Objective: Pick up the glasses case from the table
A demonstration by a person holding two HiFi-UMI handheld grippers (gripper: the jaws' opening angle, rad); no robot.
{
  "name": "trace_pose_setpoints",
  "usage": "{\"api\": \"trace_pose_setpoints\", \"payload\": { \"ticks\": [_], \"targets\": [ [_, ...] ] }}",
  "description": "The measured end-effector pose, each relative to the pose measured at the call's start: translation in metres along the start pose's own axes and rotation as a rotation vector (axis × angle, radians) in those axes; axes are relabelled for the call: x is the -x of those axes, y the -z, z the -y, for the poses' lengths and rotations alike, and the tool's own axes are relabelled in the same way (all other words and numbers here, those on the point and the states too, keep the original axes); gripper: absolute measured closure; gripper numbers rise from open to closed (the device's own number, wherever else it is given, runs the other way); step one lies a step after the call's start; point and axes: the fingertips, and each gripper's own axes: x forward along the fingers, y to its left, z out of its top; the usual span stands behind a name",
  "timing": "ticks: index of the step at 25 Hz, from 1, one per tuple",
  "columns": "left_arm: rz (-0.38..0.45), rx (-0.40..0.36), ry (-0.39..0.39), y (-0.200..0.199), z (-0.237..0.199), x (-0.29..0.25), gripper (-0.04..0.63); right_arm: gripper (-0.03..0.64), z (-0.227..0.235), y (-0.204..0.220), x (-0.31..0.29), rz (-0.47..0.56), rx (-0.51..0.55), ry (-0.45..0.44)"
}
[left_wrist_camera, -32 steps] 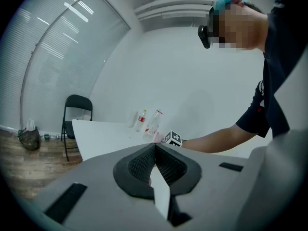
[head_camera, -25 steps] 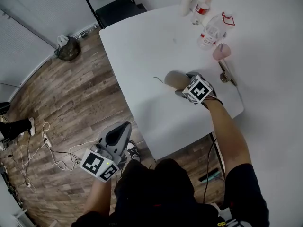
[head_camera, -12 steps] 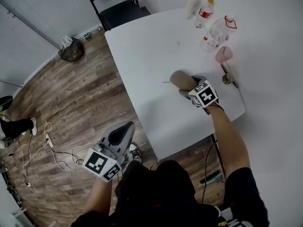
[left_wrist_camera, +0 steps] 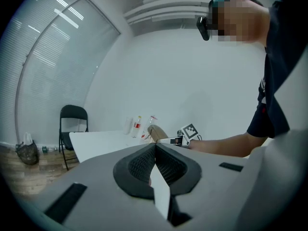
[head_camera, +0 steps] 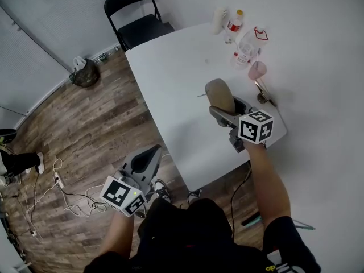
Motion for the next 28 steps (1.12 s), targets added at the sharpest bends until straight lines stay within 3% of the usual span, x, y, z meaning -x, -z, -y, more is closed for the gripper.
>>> {"api": "trace_pose_setpoints", "payload": {
  "ticks": [10, 17, 22, 28],
  "targets": [
    [0.093, -0.068, 0.022, -0.051, 0.027, 0.028, 0.575, 0.210, -0.117, -0.087, 0.089, 0.314, 0.036, -0.099],
    [0.194, -0.116, 0.019, -0.092, 0.053, 0.060, 0.575, 0.210, -0.184, -0.111, 0.158, 0.460, 0.112, -0.120],
    [0.264, -0.155, 0.021, -0.127, 0.068, 0.090, 0.575, 0.210, -0.228, -0.114, 0.200, 0.500, 0.231, -0.079],
    [0.284, -0.207, 0.009, -0.152, 0.061, 0.088, 0.575, 0.210, -0.237, -0.128, 0.204, 0.522, 0.260, -0.087]
  ]
}}
